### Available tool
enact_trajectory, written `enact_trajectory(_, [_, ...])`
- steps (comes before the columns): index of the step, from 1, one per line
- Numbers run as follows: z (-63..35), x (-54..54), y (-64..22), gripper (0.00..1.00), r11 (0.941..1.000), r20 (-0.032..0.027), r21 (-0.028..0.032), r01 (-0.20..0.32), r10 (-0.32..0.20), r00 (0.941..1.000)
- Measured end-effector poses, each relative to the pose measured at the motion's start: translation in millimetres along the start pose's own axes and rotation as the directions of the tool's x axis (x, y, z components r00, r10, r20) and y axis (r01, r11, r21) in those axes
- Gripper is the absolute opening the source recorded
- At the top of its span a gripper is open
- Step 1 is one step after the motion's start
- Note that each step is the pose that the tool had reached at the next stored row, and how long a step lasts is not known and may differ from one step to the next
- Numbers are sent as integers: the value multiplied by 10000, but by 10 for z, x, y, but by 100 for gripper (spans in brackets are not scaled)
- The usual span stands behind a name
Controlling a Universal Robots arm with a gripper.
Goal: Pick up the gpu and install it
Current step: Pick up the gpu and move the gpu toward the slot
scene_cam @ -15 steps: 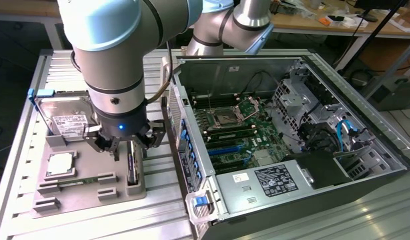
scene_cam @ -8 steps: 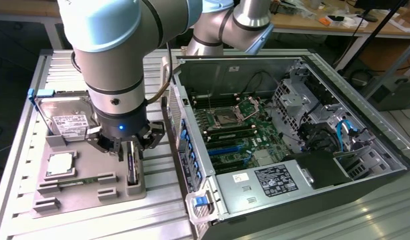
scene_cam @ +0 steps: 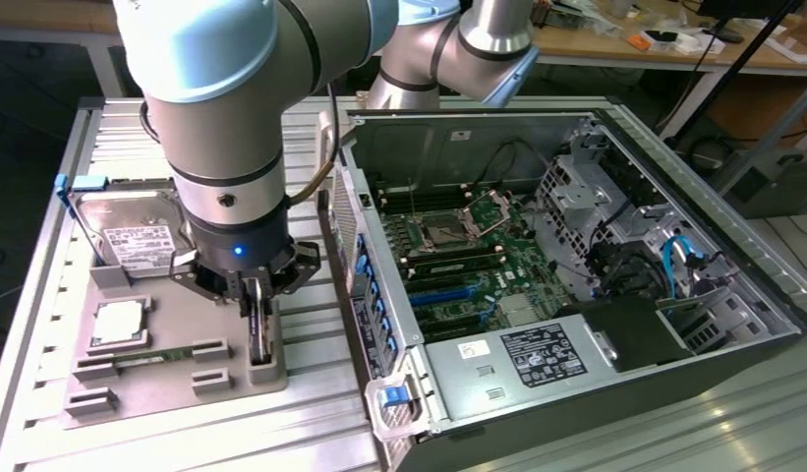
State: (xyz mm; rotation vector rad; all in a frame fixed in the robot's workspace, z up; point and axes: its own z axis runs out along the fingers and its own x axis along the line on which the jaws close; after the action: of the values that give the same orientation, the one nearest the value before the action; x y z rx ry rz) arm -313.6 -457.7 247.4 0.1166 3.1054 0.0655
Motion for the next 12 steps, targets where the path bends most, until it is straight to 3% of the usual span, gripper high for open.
enact_trajectory(12, [0, 0, 0, 27, 10000, 0, 0, 0, 0, 10000])
